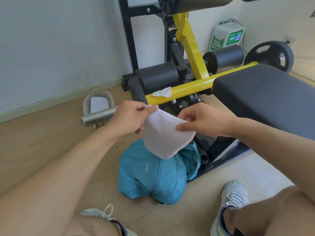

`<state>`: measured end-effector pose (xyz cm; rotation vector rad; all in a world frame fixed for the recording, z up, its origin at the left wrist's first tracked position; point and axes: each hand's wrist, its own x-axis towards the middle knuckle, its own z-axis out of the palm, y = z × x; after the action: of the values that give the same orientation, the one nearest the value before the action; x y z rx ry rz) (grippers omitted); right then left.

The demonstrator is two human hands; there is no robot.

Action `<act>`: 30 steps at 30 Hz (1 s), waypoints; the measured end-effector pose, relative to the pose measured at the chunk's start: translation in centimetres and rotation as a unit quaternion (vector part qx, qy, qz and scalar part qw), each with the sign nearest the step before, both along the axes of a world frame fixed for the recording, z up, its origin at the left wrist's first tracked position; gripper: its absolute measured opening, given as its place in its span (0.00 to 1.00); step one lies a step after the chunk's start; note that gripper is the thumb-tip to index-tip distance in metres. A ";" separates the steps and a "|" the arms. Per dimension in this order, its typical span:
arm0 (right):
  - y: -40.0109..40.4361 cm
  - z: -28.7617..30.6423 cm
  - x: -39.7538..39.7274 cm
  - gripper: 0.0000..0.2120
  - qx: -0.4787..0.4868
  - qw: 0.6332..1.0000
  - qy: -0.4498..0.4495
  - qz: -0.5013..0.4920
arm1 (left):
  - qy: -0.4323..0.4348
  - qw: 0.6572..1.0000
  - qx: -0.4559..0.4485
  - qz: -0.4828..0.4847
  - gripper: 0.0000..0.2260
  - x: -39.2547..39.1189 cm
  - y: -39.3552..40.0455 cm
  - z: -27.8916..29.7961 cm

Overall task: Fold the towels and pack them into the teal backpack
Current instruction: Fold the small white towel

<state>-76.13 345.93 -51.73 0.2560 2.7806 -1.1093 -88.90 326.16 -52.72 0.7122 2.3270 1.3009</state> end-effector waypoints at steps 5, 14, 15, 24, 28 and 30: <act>-4.6 -0.1 0.6 0.08 0.008 0.997 0.007 0.082 | -0.040 0.999 -0.027 -0.006 0.22 0.7 0.4 0.1; -3.9 0.0 0.2 0.18 0.138 0.941 -0.204 0.233 | 0.188 0.970 -0.123 -0.094 0.15 0.3 -1.4 1.0; -2.7 -0.3 -0.1 0.18 0.161 0.946 -0.197 0.199 | 0.195 0.969 -0.113 -0.099 0.19 0.3 -1.5 1.2; -0.8 -3.8 -1.4 0.49 0.043 0.994 -0.032 0.097 | 0.163 0.974 -0.010 -0.155 0.27 0.8 -1.9 2.5; -1.7 -4.7 -1.7 0.28 0.044 0.991 -0.050 0.116 | 0.132 0.978 0.030 -0.162 0.26 1.3 -1.9 3.0; -1.8 -5.0 -1.8 0.23 0.019 0.991 -0.064 0.116 | 0.115 0.981 0.044 -0.153 0.25 1.2 -2.1 3.1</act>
<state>-77.90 344.17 -56.72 0.0062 2.6393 -0.9496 -87.73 324.10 -49.62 1.2535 2.2243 1.2407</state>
